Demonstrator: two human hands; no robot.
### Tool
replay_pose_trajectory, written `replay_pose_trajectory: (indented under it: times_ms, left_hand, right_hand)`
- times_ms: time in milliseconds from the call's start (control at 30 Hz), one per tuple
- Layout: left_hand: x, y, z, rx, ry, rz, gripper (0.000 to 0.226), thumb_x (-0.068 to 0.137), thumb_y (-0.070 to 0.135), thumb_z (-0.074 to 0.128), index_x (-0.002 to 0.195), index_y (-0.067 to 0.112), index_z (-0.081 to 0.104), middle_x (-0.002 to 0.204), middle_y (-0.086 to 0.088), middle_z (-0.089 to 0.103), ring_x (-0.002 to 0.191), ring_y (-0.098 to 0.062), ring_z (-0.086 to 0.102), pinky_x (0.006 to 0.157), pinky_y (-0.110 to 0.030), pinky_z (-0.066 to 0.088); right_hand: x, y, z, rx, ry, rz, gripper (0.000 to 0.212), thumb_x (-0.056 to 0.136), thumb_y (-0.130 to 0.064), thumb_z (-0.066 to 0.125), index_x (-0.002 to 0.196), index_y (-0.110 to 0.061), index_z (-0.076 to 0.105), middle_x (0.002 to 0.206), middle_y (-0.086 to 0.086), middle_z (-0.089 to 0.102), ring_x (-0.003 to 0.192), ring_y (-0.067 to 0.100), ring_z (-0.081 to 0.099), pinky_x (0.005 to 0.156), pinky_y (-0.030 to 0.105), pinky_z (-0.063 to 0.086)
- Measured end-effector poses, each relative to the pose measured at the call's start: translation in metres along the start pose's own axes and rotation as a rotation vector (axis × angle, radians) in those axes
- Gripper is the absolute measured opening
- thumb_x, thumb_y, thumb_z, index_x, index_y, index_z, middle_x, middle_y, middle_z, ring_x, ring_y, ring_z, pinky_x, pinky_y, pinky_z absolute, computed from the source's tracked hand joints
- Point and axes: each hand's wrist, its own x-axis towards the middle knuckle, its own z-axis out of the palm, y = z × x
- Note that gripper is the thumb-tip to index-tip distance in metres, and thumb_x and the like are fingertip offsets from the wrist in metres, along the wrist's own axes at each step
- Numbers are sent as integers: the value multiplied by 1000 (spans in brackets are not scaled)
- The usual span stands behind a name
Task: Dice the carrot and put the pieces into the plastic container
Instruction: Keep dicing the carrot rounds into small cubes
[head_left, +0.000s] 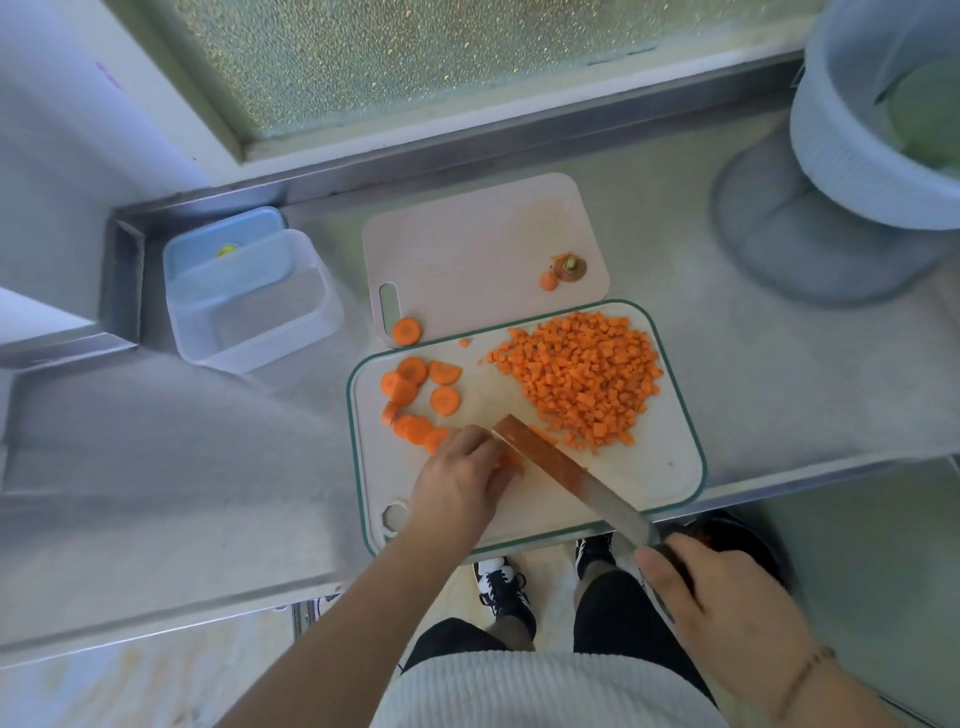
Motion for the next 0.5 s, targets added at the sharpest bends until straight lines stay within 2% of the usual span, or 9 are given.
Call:
replay_pose_trajectory:
  times_ms: [100, 167, 200, 267, 300, 367, 433, 500]
  left_hand:
    - [-1, 2, -1, -11, 30, 22, 26, 84, 28, 68, 98, 6, 73, 93, -7, 65, 77, -25, 62, 68, -28, 48]
    - [0, -5, -13, -20, 62, 74, 26, 88, 21, 65, 106, 3, 72, 99, -10, 65, 83, -25, 62, 74, -26, 47]
    - [1, -8, -22, -43, 97, 73, 26, 92, 19, 61, 109, 2, 72, 101, -11, 66, 86, -23, 62, 76, -25, 47]
    - [7, -9, -39, -131, 132, 27, 26, 95, 18, 56, 109, 3, 73, 102, -9, 67, 87, -18, 61, 76, -25, 50]
    - [12, -8, -47, -174, 89, 15, 26, 95, 21, 57, 110, 6, 73, 103, -6, 67, 86, -15, 61, 75, -25, 51]
    - [23, -1, -55, -191, -116, 68, 31, 94, 33, 58, 111, 13, 74, 105, -1, 68, 88, -13, 62, 77, -25, 52]
    - [30, 5, -52, -123, -282, 180, 35, 92, 41, 57, 107, 16, 76, 103, 0, 70, 89, -18, 62, 79, -28, 50]
    - [32, 8, -47, -59, -313, 243, 34, 89, 45, 57, 99, 20, 78, 97, 3, 71, 88, -20, 61, 77, -31, 45]
  right_hand:
    - [1, 14, -3, -226, 48, -38, 62, 71, -75, -14, 85, -39, 34, 64, -8, 60, 58, 7, 59, 54, 22, 50]
    - [0, 24, -8, -322, 78, -78, 73, 69, -76, -23, 84, -36, 37, 62, -11, 57, 56, 6, 58, 52, 21, 49]
    - [-1, 26, -12, -352, 87, -96, 75, 70, -76, -22, 83, -35, 39, 60, -11, 54, 53, 5, 57, 49, 20, 46]
    - [1, 30, -18, -391, 97, -170, 66, 82, -76, -6, 75, -32, 42, 50, -13, 41, 43, 6, 53, 38, 19, 35]
    - [3, 32, -19, -406, 97, -197, 62, 88, -74, 3, 69, -31, 44, 46, -14, 34, 36, 6, 49, 33, 18, 25]
    - [5, 38, -17, -438, 171, -283, 62, 93, -70, 15, 62, -28, 49, 43, -12, 37, 30, 6, 44, 34, 17, 14]
    - [6, 42, -13, -441, 239, -365, 63, 93, -68, 19, 62, -25, 53, 46, -9, 47, 32, 8, 46, 35, 19, 18]
    - [7, 42, -10, -438, 291, -422, 62, 94, -67, 20, 64, -24, 55, 48, -7, 51, 34, 9, 49, 35, 21, 23]
